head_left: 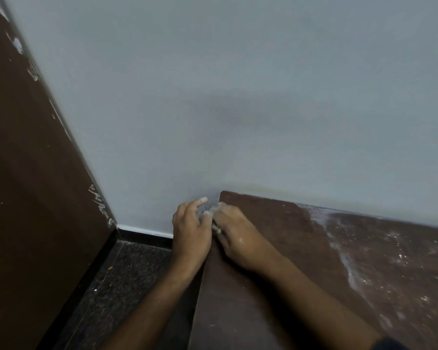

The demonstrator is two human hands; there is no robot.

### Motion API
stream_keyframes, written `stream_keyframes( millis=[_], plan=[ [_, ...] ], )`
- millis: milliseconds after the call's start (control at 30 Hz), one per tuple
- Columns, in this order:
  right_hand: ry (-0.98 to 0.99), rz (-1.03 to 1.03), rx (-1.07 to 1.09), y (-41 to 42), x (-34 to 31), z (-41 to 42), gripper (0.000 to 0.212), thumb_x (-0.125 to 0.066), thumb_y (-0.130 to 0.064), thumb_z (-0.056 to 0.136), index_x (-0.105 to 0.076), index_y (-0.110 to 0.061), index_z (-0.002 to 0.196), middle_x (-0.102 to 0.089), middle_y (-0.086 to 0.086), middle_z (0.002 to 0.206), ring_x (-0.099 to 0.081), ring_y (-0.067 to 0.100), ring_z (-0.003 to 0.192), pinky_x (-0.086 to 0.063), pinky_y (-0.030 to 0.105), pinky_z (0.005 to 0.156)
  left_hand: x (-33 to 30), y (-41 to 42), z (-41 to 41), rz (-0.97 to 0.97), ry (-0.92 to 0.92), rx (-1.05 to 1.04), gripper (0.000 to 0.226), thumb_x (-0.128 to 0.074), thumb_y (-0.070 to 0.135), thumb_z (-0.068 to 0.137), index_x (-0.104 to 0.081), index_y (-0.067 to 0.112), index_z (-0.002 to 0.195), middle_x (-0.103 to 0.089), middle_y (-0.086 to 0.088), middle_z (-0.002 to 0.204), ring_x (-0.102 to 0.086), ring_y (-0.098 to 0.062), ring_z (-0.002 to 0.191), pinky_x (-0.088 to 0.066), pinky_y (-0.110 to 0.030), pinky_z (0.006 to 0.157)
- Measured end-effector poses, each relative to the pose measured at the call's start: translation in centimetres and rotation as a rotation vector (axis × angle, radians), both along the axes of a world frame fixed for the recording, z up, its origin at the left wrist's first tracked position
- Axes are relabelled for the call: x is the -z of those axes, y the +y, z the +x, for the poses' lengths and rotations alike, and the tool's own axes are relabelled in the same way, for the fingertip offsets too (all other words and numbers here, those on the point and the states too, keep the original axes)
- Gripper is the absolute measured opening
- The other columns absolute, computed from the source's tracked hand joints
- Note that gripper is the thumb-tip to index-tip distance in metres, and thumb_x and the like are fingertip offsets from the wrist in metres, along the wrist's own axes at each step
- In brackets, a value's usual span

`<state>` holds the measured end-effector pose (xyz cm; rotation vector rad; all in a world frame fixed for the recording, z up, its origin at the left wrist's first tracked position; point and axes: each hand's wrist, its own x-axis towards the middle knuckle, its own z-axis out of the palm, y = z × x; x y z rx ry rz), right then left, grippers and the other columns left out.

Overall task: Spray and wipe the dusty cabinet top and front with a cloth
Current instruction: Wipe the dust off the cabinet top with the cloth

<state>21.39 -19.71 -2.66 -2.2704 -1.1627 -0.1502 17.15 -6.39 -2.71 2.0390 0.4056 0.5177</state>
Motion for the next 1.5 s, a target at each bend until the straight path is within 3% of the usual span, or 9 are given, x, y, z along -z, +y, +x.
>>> stream_keyframes(
  millis=[100, 267, 367, 467, 733, 900, 1100, 1267, 1500],
  plan=[
    [-0.001, 0.007, -0.015, -1.7, 0.2, -0.6, 0.026, -0.048, -0.006, 0.097, -0.062, -0.006, 0.119, -0.063, 0.005, 0.117, -0.055, 0.020, 0.112, -0.035, 0.032, 0.115, 0.1, -1.1, 0.8, 0.161, -0.043, 0.103, 0.033, -0.050, 0.017, 0.092, -0.062, 0.019, 0.123, -0.055, 0.001, 0.126, -0.045, -0.016, 0.121, -0.029, -0.017, 0.100],
    [-0.015, -0.041, 0.339, -1.2, 1.0, 4.5, 0.028, -0.052, -0.010, 0.099, -0.062, -0.002, 0.124, -0.062, 0.015, 0.116, -0.055, 0.031, 0.106, -0.045, 0.043, 0.101, 0.0, -1.3, 1.6, 0.299, -0.016, 0.220, 0.049, -0.045, 0.035, 0.085, -0.058, 0.015, 0.128, -0.053, -0.001, 0.132, -0.044, -0.018, 0.125, -0.030, -0.024, 0.106],
    [-0.035, -0.050, 0.352, 0.0, 1.1, 4.6, 0.032, -0.055, -0.010, 0.095, -0.062, 0.004, 0.124, -0.063, 0.021, 0.115, -0.058, 0.038, 0.103, -0.049, 0.046, 0.098, 0.1, -0.8, 2.1, 0.337, -0.023, 0.195, 0.052, -0.040, 0.040, 0.084, -0.060, 0.014, 0.125, -0.056, -0.004, 0.130, -0.047, -0.022, 0.124, -0.027, -0.023, 0.106],
    [-0.035, -0.037, 0.328, -2.4, 0.5, 4.6, 0.033, -0.050, -0.014, 0.099, -0.059, -0.001, 0.128, -0.060, 0.018, 0.122, -0.052, 0.033, 0.112, -0.043, 0.042, 0.105, 0.0, -1.5, 2.6, 0.375, 0.010, 0.260, 0.041, -0.050, 0.030, 0.088, -0.060, 0.017, 0.125, -0.054, -0.002, 0.132, -0.044, -0.020, 0.125, -0.026, -0.023, 0.106],
    [-0.013, -0.052, 0.750, -13.1, 1.3, 1.9, 0.022, -0.044, -0.011, 0.095, -0.061, -0.006, 0.109, -0.059, 0.012, 0.107, -0.051, 0.029, 0.099, -0.046, 0.043, 0.093, -0.2, -6.7, 4.0, 0.490, -0.015, 0.506, 0.037, -0.058, 0.026, 0.090, -0.059, 0.024, 0.126, -0.048, 0.008, 0.129, -0.041, -0.010, 0.124, -0.034, -0.028, 0.107],
    [-0.034, 0.011, 0.578, -11.7, 1.2, -1.6, 0.035, -0.045, -0.014, 0.095, -0.064, -0.007, 0.124, -0.065, 0.007, 0.116, -0.055, 0.024, 0.109, -0.042, 0.035, 0.109, 0.1, -8.9, 4.4, 0.500, -0.043, 0.564, 0.039, -0.059, 0.026, 0.087, -0.057, 0.023, 0.126, -0.051, 0.008, 0.126, -0.044, -0.010, 0.119, -0.035, -0.028, 0.104],
    [0.097, -0.080, 0.719, -12.8, 0.3, 5.1, 0.039, -0.037, -0.015, 0.089, -0.064, -0.002, 0.114, -0.061, 0.016, 0.110, -0.055, 0.037, 0.101, -0.044, 0.043, 0.093, -0.4, -9.1, 4.5, 0.534, -0.010, 0.546, 0.045, -0.057, 0.028, 0.090, -0.051, 0.020, 0.134, -0.051, 0.007, 0.130, -0.044, -0.012, 0.122, -0.035, -0.029, 0.106],
    [-0.001, -0.050, 0.582, -15.0, 0.8, 0.9, 0.037, -0.054, -0.008, 0.095, -0.060, -0.008, 0.131, -0.062, 0.009, 0.126, -0.052, 0.027, 0.118, -0.037, 0.034, 0.111, -0.7, -9.0, 4.5, 0.534, -0.006, 0.561, 0.044, -0.056, 0.027, 0.091, -0.051, 0.020, 0.134, -0.051, 0.007, 0.131, -0.044, -0.011, 0.123, -0.036, -0.030, 0.107],
    [-0.021, -0.043, 0.669, -13.0, 1.1, 4.0, 0.030, -0.047, -0.010, 0.096, -0.067, -0.006, 0.119, -0.066, 0.012, 0.112, -0.059, 0.033, 0.101, -0.048, 0.043, 0.095, -1.6, -6.7, 2.8, 0.455, -0.003, 0.341, 0.032, -0.057, 0.022, 0.091, -0.062, 0.022, 0.122, -0.060, 0.007, 0.123, -0.049, -0.012, 0.118, -0.040, -0.030, 0.103]
  ],
)
